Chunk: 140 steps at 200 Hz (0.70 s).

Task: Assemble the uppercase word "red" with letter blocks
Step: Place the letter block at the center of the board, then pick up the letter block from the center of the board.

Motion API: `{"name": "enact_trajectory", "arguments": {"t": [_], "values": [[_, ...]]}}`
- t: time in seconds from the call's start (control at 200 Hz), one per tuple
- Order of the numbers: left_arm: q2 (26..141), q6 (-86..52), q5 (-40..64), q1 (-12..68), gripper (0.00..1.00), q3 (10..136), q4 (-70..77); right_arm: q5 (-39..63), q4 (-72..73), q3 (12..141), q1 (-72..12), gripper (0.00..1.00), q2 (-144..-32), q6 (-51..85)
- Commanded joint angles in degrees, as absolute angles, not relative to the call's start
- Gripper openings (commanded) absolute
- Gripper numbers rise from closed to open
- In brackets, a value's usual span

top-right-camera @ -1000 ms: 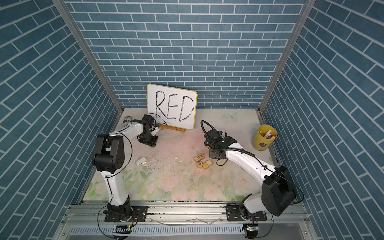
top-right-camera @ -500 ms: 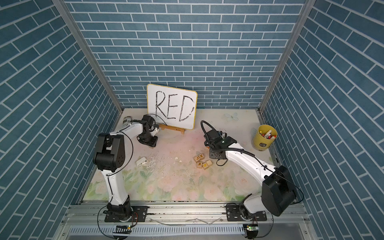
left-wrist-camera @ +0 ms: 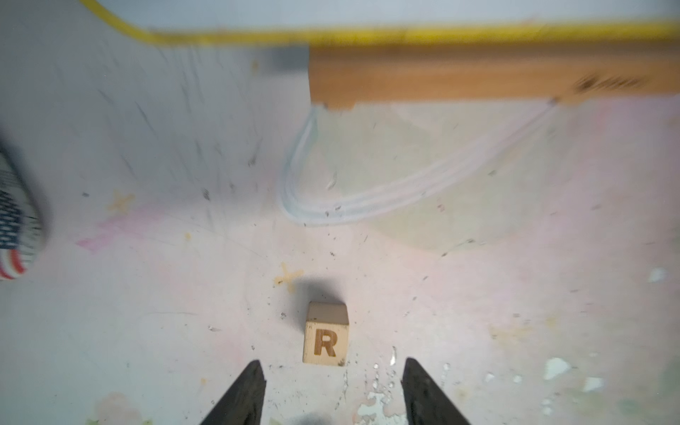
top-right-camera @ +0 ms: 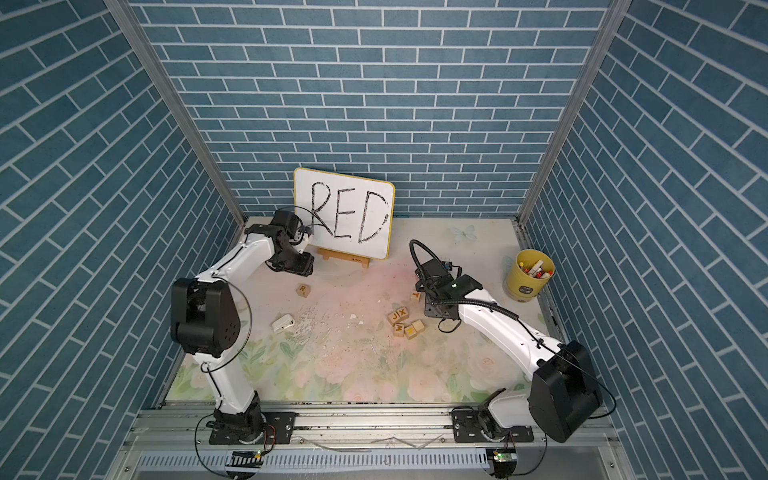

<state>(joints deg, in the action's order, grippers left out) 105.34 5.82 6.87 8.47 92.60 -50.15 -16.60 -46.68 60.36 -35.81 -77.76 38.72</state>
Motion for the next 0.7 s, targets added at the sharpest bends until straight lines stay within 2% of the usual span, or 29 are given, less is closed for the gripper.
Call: {"name": "enact_trajectory", "arguments": {"t": [0.0,0.165,0.38,0.695], "values": [[100.6,4.8,13.6,8.1,0.65,96.7,-55.2,-14.8,-47.2,60.2,-35.0,0.48,-76.4,39.5],[95.0,8.6,21.0,8.3,0.77,97.3,-56.7,-15.2,-48.7,61.4,-34.5,0.49,-78.3,39.6],[88.6,14.0,25.2,8.6,0.89,95.0,-58.1,-14.6,-48.6,61.5,-31.9,0.51,-79.9,39.7],[80.9,16.2,27.2,11.0,0.94,88.3,-56.3,-9.1,-45.0,61.5,-28.1,0.49,-87.1,38.0]]}}
